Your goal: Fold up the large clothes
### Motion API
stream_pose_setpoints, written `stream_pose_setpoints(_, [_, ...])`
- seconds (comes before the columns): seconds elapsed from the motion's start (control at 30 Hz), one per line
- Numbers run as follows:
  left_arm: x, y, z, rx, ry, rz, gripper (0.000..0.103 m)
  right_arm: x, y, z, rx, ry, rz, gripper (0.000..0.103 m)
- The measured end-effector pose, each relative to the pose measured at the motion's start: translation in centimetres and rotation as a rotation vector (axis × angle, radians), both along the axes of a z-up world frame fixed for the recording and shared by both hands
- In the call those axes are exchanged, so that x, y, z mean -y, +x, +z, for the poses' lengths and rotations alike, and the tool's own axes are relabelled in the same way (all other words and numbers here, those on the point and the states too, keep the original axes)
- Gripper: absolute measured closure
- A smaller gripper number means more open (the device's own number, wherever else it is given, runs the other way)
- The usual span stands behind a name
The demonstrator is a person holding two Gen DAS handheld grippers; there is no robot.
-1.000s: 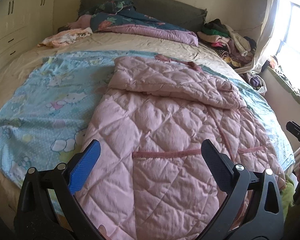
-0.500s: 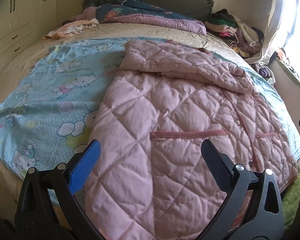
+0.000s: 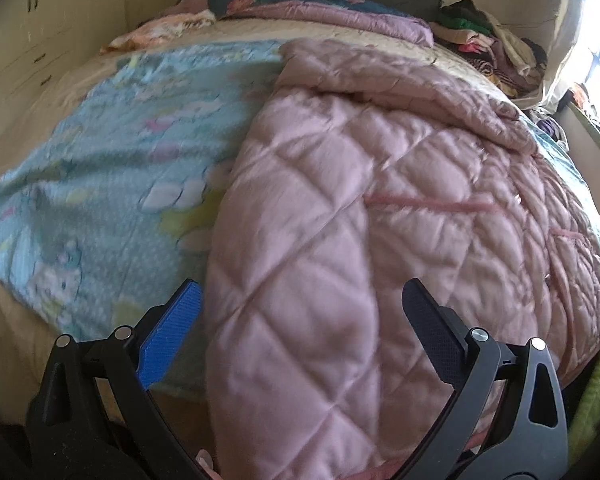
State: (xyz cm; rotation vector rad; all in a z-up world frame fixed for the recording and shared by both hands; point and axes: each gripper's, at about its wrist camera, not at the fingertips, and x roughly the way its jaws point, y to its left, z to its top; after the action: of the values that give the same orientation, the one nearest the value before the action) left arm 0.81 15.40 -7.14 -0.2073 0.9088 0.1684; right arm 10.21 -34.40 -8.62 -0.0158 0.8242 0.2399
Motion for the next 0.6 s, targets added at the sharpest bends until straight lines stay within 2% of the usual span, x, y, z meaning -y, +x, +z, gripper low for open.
stream_pose_setpoints(0.2, [-1.3, -1.8, -1.5, -0.028, -0.058, 0.027, 0.009, 1.6, -0.4, -2.6, -0.094, -0.011, -0.002, 0.004])
stream_pose_setpoints(0.4, [-0.3, -2.9, -2.2, -0.049, -0.103, -0.016, 0.009, 3.0, -1.2, -4.7, -0.171, -0.014, -0.019, 0.004])
stream_pose_setpoints(0.6, [1.4, -3.4, -2.3, -0.058, -0.093, -0.077, 0.009, 4.3, -2.1, -5.4, -0.209, 0.039, -0.012, 0.004])
